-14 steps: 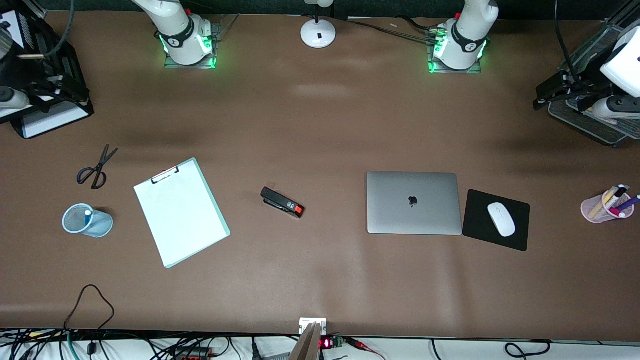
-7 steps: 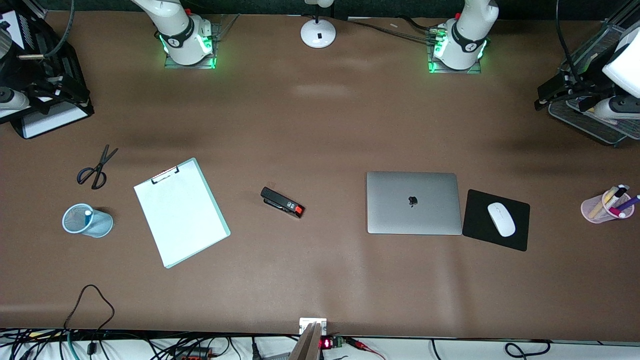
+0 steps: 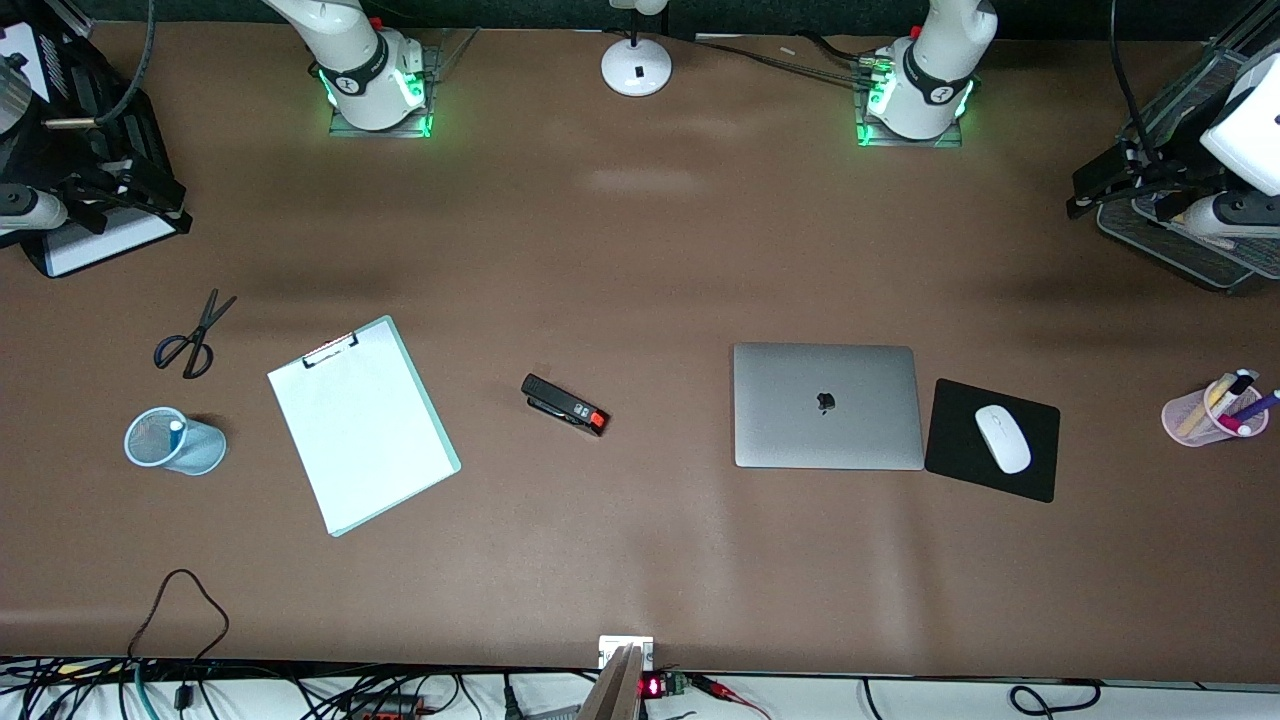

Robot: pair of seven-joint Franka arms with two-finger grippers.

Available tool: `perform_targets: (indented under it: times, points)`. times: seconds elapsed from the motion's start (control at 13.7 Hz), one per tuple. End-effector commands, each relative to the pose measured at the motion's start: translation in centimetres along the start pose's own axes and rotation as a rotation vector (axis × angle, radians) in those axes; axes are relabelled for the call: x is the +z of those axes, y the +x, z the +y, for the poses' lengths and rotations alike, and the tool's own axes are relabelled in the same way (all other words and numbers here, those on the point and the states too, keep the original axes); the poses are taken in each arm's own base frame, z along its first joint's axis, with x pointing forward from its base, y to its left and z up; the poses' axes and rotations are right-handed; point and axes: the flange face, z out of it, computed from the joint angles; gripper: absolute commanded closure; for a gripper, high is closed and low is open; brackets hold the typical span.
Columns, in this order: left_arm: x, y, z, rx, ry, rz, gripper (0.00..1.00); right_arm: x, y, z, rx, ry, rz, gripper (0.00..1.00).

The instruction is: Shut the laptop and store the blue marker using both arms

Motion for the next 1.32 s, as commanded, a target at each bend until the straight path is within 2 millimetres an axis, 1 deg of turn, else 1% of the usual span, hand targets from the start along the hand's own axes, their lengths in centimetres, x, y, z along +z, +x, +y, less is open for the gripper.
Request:
perform_targets:
  times: [0.0,0.73,1.02,1.24]
  points:
    - [-0.3,-0.3,0.1,0.016,-0.017,-0.006,0.00,-0.4,0.2,-0.2,-0.024,0.009,-0.010,0.00]
    - [-0.2,-0.2,0.2,0.018,-0.012,-0.009,0.00,-0.1,0.3,-0.2,-0.027,0.012,-0.019,0.00]
    - [0.9,0.7,0.5,0.024,-0.006,-0.027,0.00,-0.1,0.3,-0.2,-0.023,0.008,-0.019,0.00]
    - [-0.2,0.8,0.4,0.021,-0.009,0.000,0.00,-0.2,0.3,-0.2,-0.024,0.008,-0.018,0.00]
